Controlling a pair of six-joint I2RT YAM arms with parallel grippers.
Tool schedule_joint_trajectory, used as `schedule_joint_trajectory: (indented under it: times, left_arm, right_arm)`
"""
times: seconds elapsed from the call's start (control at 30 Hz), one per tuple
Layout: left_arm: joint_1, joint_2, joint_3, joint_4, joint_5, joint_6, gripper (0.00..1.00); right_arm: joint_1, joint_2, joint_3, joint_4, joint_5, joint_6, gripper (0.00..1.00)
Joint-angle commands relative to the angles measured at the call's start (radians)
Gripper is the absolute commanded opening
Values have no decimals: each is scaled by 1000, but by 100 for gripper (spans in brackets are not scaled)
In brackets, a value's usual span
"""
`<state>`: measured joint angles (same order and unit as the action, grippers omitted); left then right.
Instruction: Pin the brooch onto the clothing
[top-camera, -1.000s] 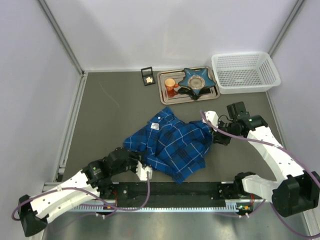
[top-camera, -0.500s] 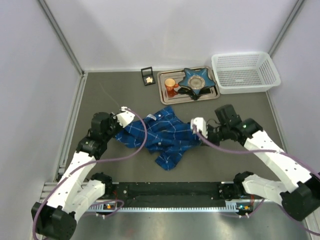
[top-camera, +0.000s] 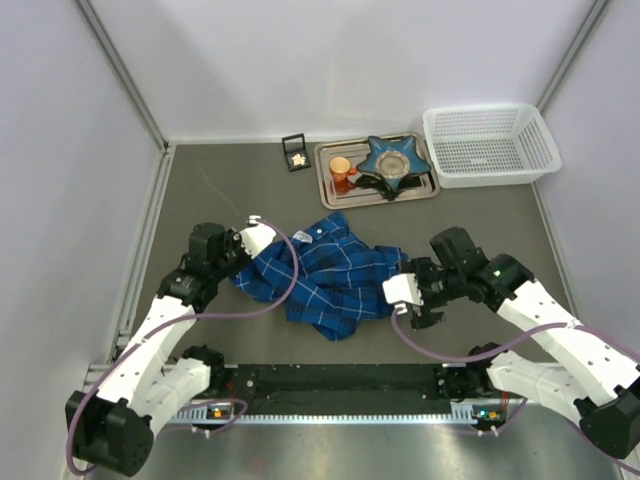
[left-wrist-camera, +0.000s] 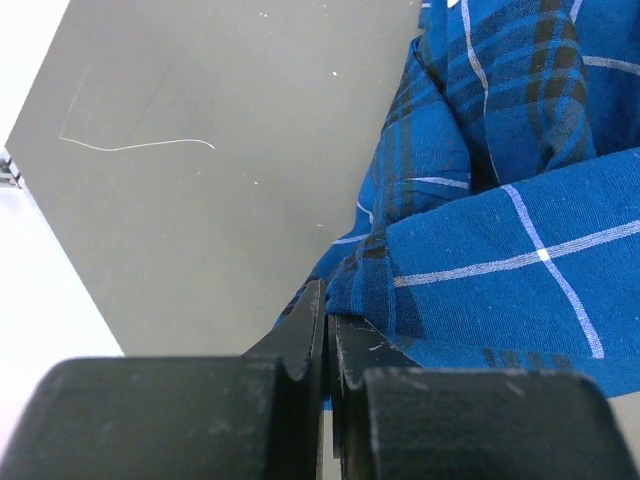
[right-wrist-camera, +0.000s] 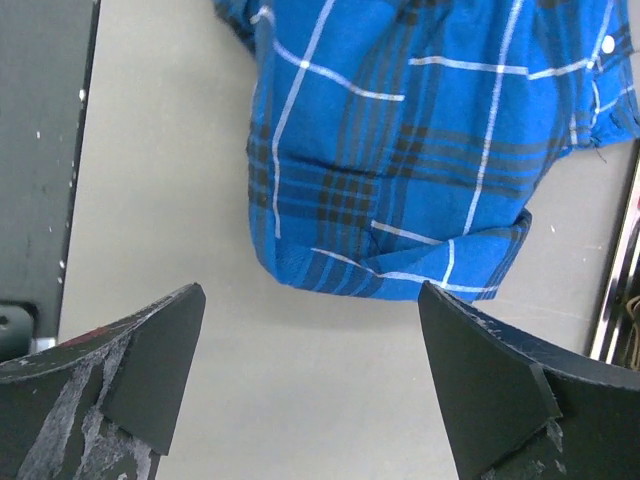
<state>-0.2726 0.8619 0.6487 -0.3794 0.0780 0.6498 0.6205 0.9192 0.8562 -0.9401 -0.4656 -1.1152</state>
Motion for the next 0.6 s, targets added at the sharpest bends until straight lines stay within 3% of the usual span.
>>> schedule_joint_trajectory:
  times: [0.0,0.2,0.57]
  left_arm:
    - [4,17,29,-3,35,-21,0]
    - [6,32,39,-21,40,-30,0]
    - [6,38,29,-29,52,-65,0]
  right_arm:
    - [31,-2,-23,-26,-34,-303,86]
    - [36,35,-103,-32,50,-716,79]
    - [67,139,-127,82,31,-885,63]
